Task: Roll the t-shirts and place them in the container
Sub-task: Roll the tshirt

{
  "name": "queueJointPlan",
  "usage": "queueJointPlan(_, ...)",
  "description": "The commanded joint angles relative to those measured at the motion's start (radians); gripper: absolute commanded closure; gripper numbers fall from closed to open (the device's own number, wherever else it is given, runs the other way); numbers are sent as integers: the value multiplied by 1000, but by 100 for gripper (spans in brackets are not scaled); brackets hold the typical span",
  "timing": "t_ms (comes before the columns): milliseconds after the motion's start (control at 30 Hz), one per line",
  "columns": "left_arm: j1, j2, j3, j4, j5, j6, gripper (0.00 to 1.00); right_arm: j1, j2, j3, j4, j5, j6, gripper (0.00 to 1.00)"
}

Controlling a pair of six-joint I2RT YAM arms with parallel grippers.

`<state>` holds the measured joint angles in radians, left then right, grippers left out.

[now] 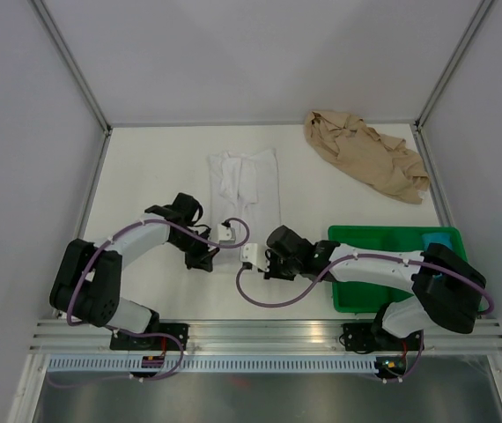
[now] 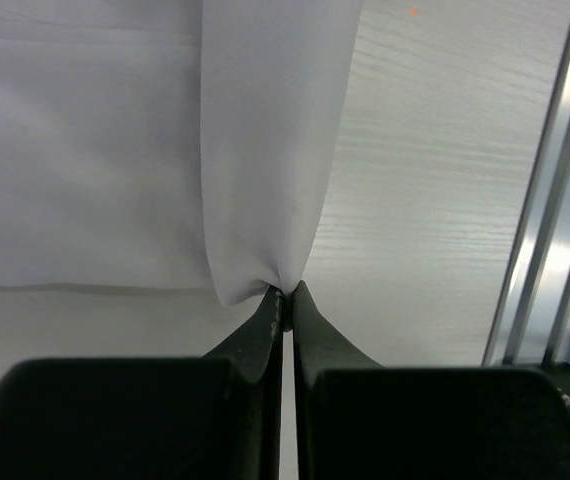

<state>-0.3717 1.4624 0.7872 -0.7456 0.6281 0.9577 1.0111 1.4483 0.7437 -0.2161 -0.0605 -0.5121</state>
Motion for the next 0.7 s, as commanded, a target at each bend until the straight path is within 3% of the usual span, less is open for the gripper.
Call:
queueJointPlan(0, 30, -39, 15, -182, 81, 121, 98, -5, -45, 25, -115, -217, 115, 100)
queueJointPlan(200, 68, -45, 29, -291, 99, 161, 98, -66, -32, 37, -123, -429, 221, 100)
queueJointPlan(367, 91, 12, 66, -272, 166, 103, 98, -258, 24, 17, 24, -631, 378, 100)
queueJointPlan(533, 126, 111, 121, -232, 165, 66, 98, -391, 90, -15, 176, -731, 492, 98)
queueJointPlan(667, 142, 196, 153, -228, 160, 49, 98, -413, 138, -9, 185, -719, 509, 87)
